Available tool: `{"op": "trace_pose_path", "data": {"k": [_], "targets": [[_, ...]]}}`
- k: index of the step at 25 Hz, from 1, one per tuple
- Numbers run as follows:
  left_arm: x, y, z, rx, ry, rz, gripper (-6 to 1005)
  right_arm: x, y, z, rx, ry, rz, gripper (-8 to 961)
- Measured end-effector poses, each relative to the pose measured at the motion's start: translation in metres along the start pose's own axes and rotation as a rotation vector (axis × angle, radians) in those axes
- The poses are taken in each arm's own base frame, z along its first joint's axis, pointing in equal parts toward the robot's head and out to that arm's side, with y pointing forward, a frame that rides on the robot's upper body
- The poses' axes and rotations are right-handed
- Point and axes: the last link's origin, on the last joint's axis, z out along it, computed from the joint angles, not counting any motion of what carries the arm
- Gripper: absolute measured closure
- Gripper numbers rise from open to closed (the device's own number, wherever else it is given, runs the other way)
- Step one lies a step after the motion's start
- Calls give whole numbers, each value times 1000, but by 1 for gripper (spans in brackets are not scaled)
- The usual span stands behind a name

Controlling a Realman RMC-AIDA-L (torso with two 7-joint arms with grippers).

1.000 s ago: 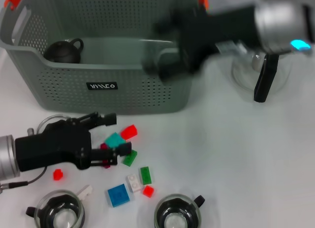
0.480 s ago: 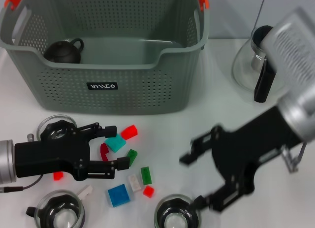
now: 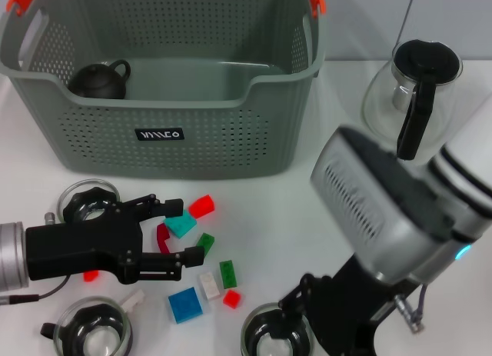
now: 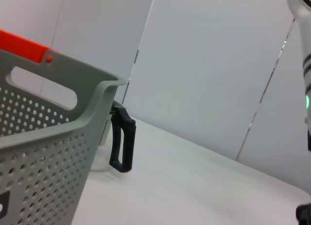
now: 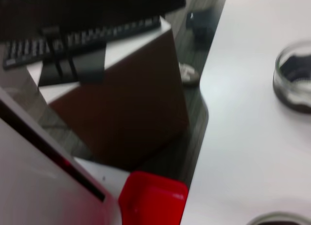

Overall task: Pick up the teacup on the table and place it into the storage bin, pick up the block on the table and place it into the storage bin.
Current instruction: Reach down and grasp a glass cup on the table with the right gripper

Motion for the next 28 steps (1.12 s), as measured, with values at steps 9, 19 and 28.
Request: {"op": "trace_pose_path", "data": {"k": [9,19,28], "targets": [[-3,0,3,6,5,-10,49,-1,-6,33,20,143,-38,118],[-3,-2,5,14,5,-13,48,-3,-9,55,52,194,-95,121],[-4,-3,7,26,2,-17,48,4,-15,64,75,247,-79,172]]}}
